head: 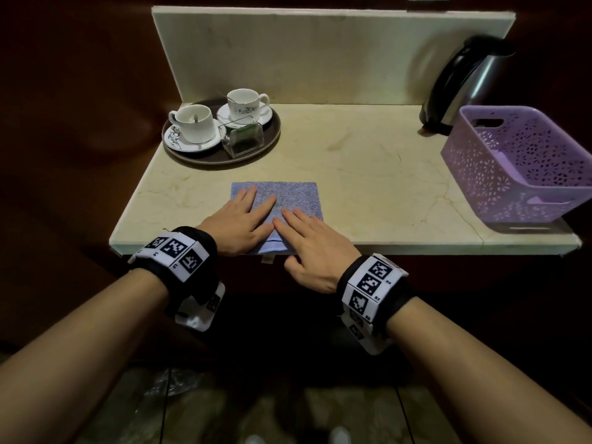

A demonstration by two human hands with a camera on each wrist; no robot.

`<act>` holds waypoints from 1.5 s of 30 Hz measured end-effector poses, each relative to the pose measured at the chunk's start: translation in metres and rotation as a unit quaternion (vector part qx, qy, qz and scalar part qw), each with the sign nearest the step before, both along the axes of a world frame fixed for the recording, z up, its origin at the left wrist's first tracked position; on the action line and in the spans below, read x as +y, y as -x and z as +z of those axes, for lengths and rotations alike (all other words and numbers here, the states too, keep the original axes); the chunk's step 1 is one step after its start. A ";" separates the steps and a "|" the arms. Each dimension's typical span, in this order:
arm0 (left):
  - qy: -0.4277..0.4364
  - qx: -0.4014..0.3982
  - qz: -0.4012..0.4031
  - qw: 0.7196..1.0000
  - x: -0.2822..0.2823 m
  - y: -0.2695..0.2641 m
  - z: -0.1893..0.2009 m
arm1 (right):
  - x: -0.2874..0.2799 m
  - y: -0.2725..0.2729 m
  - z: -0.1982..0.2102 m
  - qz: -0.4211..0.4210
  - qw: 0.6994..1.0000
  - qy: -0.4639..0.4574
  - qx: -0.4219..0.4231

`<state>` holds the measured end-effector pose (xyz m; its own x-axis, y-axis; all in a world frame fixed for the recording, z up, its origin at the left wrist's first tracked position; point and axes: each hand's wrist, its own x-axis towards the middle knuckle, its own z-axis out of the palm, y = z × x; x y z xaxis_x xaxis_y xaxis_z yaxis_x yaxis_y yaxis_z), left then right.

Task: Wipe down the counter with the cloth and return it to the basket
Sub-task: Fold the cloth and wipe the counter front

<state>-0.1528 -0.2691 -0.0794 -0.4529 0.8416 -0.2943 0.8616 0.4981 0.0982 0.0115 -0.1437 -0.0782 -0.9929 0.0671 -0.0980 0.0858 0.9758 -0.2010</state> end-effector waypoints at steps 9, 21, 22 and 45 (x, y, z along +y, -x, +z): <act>-0.033 0.008 0.041 0.999 0.023 -0.033 0.005 | 0.024 -0.021 0.003 -0.017 0.999 0.029 0.008; -0.026 0.033 0.073 0.996 0.045 -0.060 0.011 | 0.048 -0.038 0.005 -0.019 0.999 0.038 0.008; -0.026 0.034 0.074 0.996 0.047 -0.062 0.011 | 0.050 -0.040 0.005 -0.018 0.999 0.037 0.007; -0.030 0.035 0.092 0.995 0.070 -0.088 0.013 | 0.084 -0.058 0.011 -0.014 0.998 0.053 0.008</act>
